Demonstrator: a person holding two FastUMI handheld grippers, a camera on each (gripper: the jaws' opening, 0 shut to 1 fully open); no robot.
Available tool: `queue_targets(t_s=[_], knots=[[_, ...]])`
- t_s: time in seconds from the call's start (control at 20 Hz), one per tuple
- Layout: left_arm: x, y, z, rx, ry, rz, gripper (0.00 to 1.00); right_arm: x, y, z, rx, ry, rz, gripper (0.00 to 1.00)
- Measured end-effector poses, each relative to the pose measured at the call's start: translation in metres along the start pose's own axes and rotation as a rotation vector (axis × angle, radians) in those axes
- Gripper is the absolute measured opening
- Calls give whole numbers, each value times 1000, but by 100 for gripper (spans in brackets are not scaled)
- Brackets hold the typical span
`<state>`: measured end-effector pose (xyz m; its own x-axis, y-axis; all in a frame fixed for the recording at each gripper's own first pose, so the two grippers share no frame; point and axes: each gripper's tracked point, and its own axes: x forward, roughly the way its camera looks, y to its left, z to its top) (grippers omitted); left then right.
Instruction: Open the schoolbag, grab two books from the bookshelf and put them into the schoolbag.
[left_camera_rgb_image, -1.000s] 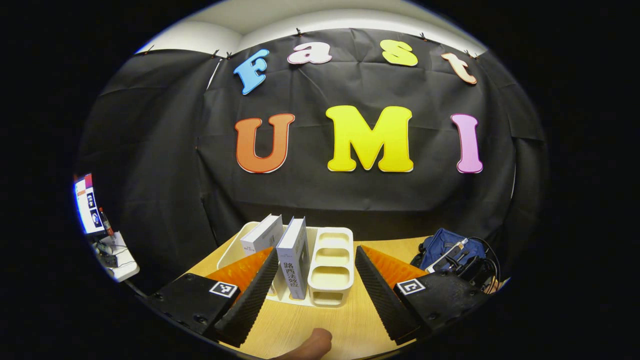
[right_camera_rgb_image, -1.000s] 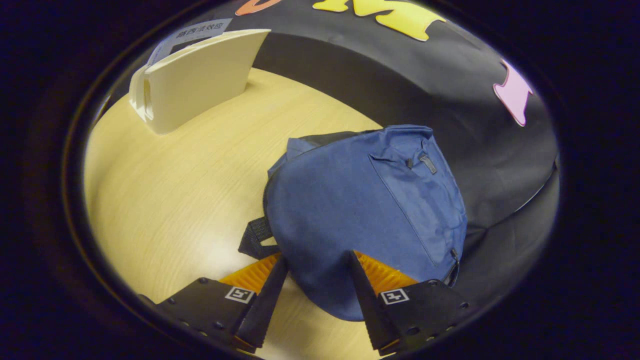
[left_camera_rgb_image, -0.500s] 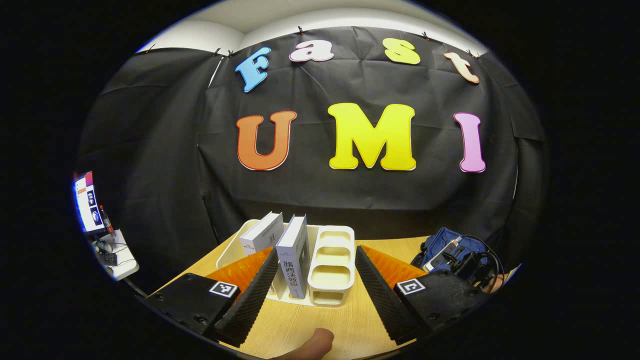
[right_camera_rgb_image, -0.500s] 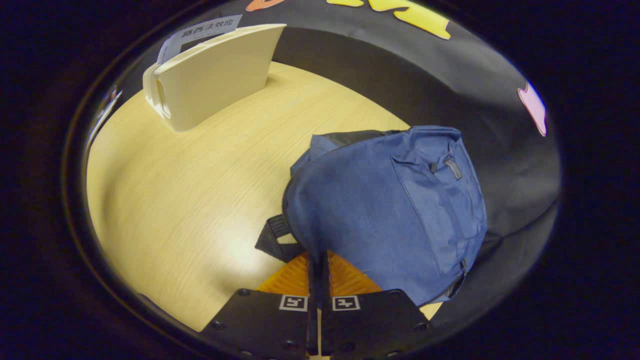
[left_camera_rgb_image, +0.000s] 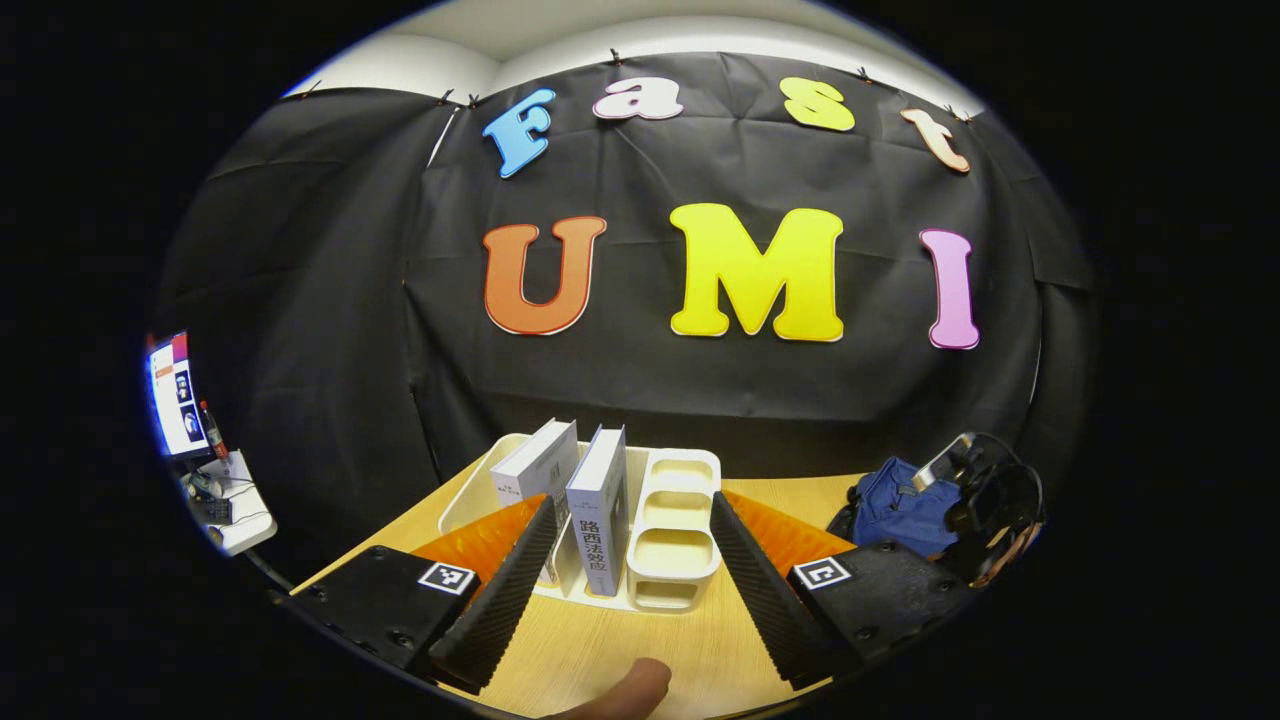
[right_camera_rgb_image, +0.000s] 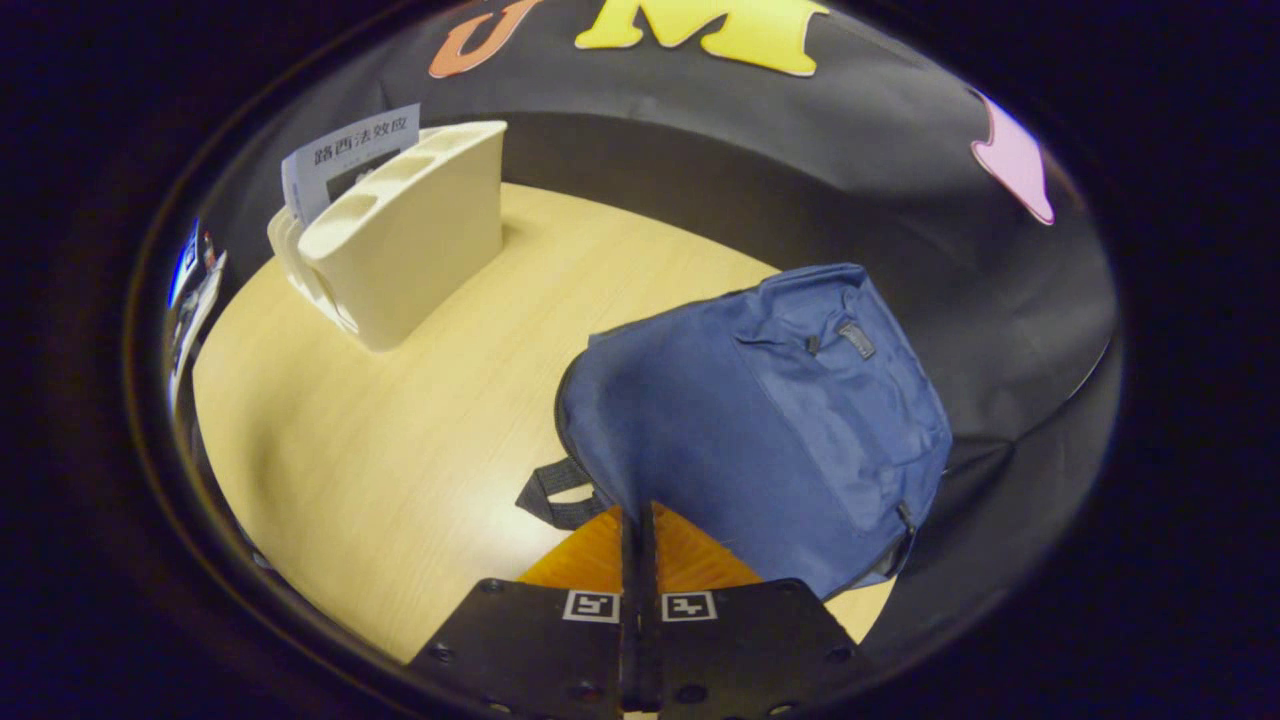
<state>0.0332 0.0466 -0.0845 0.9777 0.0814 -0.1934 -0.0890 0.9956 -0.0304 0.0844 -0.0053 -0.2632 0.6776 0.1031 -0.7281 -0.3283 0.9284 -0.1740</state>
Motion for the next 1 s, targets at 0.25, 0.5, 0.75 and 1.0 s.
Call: queue_targets(t_s=[0.25,0.5,0.75,1.0], knots=[[12,24,-11,39,33,2,99,-49,-43,44,98,-83,-25,1],[32,43,-26,40,96,-27,99,-69,-89,79,187,-143,-51,0],[50,51,-27,20,118,-35,100,-74,-104,93,193,-157,-59,0],[68,44,-33,25,158,-73,100,-83,-109,104,163,-178,-66,0]])
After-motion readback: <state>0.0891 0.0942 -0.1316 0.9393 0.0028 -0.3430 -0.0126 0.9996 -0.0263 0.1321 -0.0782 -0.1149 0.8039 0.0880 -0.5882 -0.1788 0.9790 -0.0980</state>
